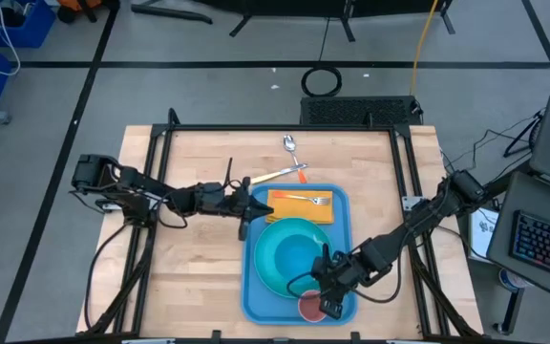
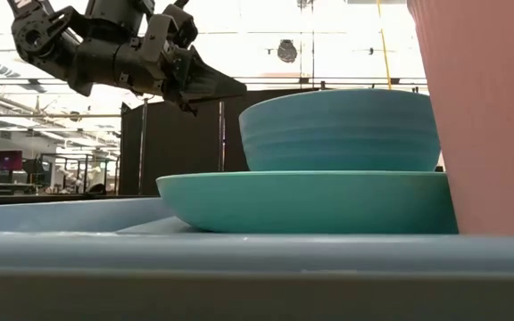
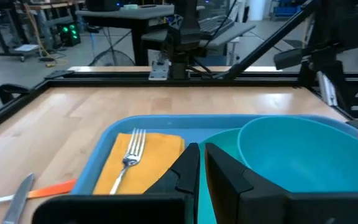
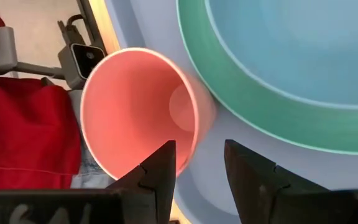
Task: Set up tray
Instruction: Adjust the pink cup on the blue serving tray
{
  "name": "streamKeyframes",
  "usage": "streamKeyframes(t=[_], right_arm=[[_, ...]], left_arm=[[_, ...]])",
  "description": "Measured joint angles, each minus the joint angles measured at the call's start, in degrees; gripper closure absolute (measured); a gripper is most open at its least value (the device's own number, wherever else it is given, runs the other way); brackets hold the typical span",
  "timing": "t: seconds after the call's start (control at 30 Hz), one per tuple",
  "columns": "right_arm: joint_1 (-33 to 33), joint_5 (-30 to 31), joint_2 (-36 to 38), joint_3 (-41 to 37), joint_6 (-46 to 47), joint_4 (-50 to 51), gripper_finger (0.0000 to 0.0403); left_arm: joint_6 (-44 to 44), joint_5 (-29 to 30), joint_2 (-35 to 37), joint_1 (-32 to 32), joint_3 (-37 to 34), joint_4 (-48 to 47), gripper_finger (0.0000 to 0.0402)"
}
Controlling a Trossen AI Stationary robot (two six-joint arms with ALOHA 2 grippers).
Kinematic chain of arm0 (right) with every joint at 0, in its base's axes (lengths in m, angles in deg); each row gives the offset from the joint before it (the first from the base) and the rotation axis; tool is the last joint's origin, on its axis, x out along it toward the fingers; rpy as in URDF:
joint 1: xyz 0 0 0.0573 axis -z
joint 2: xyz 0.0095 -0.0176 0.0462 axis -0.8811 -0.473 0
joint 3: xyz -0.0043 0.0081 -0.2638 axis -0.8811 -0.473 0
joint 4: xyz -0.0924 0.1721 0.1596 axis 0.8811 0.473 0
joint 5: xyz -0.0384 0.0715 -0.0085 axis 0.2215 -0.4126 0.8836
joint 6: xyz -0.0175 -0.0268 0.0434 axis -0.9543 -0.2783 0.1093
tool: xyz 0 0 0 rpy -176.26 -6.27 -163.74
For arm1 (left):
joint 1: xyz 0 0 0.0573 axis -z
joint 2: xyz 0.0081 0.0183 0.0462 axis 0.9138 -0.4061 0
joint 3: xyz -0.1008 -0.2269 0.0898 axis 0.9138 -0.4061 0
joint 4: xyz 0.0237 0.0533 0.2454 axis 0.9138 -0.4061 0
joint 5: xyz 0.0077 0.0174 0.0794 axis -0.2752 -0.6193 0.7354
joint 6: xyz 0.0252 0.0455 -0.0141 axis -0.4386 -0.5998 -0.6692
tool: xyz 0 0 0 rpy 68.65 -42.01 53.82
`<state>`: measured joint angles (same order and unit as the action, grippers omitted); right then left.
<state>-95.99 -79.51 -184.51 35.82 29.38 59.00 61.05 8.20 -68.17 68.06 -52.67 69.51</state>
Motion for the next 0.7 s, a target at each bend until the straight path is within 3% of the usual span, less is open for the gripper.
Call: streamKeyframes(t=[0.37, 0.7], right_arm=[[0.09, -1.54, 0.01, 0.00, -1.64, 0.56, 0.0280], [0.48, -1.56, 0.01, 0.00, -2.77, -2.42, 0.0334]], left_arm=[[-0.40, 0.97, 0.00, 0.11, 0.00, 0.17, 0.0371], [-0.42, 0.99, 0.00, 0.11, 0.00, -0.63, 0.0371]])
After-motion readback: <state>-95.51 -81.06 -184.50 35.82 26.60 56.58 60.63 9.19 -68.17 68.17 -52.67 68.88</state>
